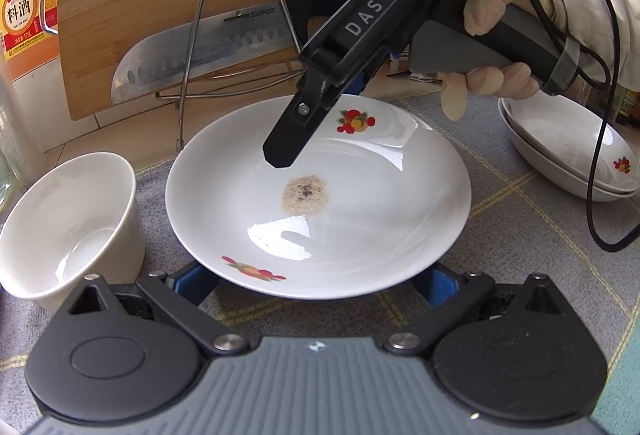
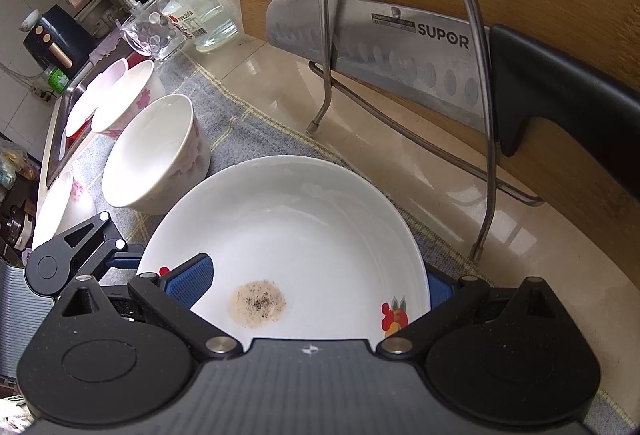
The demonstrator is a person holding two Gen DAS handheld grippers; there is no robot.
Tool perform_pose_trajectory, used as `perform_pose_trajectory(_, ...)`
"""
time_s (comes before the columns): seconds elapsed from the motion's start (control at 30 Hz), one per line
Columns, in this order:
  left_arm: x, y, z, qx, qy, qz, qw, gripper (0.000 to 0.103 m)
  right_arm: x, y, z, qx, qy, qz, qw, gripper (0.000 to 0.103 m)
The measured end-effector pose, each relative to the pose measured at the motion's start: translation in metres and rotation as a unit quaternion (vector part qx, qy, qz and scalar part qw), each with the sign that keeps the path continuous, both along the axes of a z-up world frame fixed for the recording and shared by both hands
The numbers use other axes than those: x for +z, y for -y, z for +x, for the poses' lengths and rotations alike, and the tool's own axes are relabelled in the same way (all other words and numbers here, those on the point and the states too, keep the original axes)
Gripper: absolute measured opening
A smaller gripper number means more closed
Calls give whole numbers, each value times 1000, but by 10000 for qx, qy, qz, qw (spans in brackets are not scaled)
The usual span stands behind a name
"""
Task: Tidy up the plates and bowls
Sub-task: 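Carry the stained plate with the right gripper toward the plate stack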
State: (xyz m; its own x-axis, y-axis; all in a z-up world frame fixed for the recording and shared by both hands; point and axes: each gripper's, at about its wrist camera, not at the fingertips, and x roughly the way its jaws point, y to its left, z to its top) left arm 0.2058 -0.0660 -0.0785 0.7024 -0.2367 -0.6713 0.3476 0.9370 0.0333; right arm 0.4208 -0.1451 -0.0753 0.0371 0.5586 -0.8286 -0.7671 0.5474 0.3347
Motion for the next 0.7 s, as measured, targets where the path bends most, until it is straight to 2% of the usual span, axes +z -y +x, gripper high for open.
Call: perform_pose_trajectory(0.7,18,1,-15,-236,-99,7,9997,101,23,15,-42,-137,91,83,9998,103)
